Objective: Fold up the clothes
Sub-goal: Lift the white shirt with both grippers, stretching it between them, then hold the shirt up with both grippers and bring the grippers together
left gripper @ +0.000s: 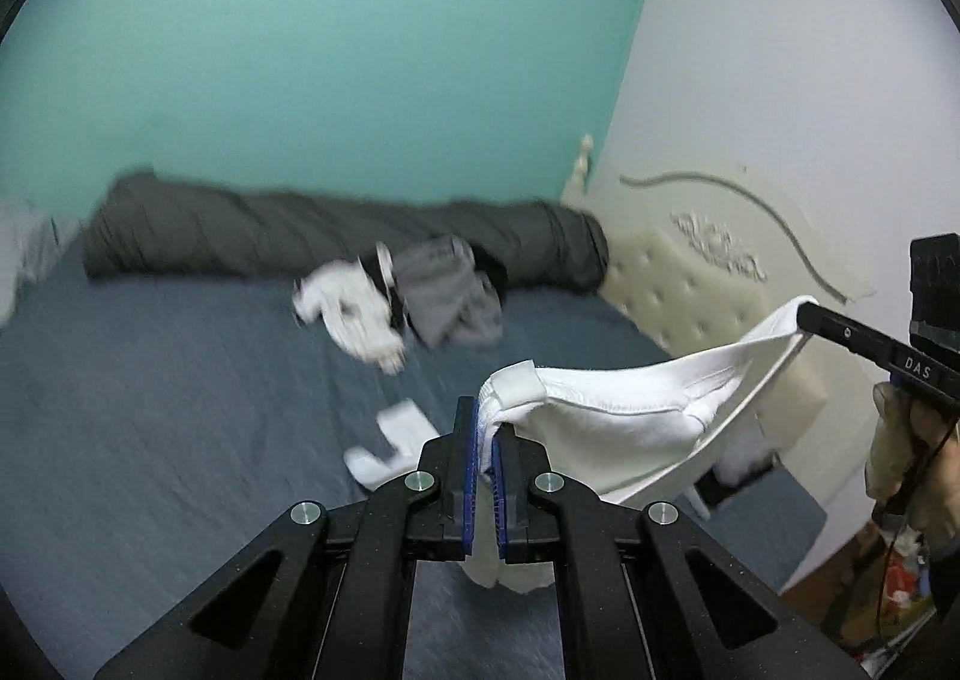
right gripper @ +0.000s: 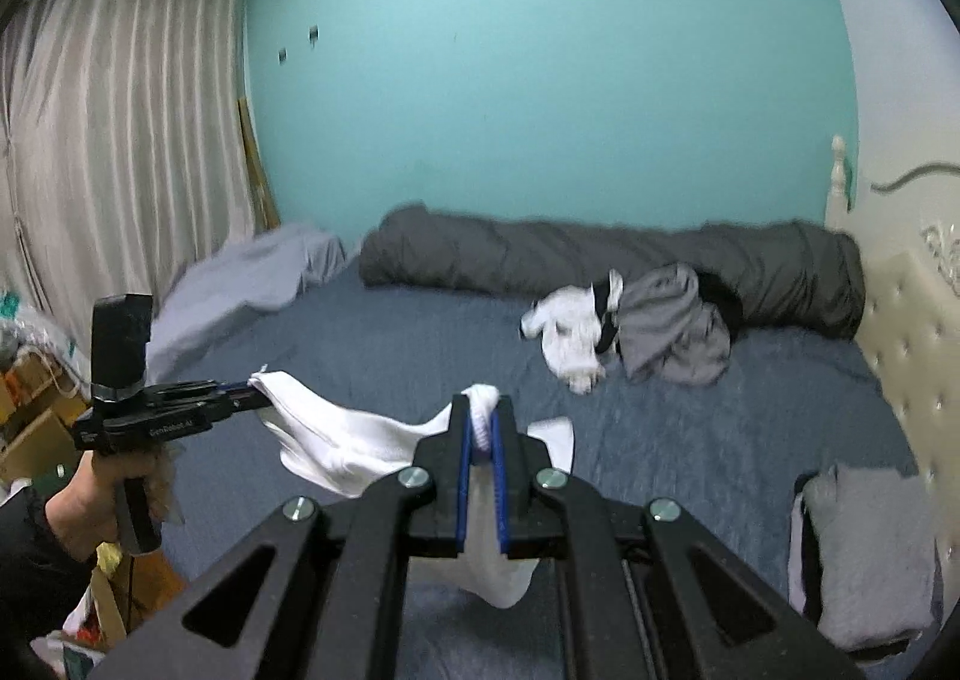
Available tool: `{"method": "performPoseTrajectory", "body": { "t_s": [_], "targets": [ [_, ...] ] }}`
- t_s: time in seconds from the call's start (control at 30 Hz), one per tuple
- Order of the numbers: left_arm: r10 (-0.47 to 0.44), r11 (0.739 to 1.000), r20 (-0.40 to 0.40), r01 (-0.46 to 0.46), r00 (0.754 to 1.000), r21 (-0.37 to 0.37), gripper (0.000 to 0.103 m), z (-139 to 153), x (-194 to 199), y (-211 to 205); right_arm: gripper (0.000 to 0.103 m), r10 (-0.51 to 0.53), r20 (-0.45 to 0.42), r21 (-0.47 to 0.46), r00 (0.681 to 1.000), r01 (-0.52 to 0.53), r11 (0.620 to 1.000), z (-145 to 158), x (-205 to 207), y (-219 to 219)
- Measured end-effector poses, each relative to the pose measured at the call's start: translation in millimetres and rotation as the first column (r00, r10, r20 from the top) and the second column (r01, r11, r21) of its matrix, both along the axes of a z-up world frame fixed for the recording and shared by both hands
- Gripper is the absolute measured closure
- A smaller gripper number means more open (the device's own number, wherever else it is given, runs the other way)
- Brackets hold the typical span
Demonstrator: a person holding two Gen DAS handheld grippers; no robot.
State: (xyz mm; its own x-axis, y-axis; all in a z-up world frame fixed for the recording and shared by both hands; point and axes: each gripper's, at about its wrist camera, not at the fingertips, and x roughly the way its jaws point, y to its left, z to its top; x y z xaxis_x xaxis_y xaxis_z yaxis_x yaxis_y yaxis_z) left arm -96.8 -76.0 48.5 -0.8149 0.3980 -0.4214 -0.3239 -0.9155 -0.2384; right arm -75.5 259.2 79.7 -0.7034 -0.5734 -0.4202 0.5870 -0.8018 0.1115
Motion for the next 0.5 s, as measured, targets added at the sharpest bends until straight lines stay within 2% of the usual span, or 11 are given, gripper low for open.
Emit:
{"method": "performPoseTrajectory", "body": {
  "t_s": [0.33,0.5],
  "targets": [
    [0.031,0.998,-0.189,-0.040,0.982,-0.046,0.099,187,24,-13,0.097,-0.029,-0.155,-0.080,0.988,0.016,0.997,135,19,-2],
    [0.010,0.999,-0.232,-0.022,0.973,-0.048,0.099,246,31,-9,0.097,-0.035,-0.206,-0.065,0.978,0.022,0.998,192,34,-4]
  ]
}}
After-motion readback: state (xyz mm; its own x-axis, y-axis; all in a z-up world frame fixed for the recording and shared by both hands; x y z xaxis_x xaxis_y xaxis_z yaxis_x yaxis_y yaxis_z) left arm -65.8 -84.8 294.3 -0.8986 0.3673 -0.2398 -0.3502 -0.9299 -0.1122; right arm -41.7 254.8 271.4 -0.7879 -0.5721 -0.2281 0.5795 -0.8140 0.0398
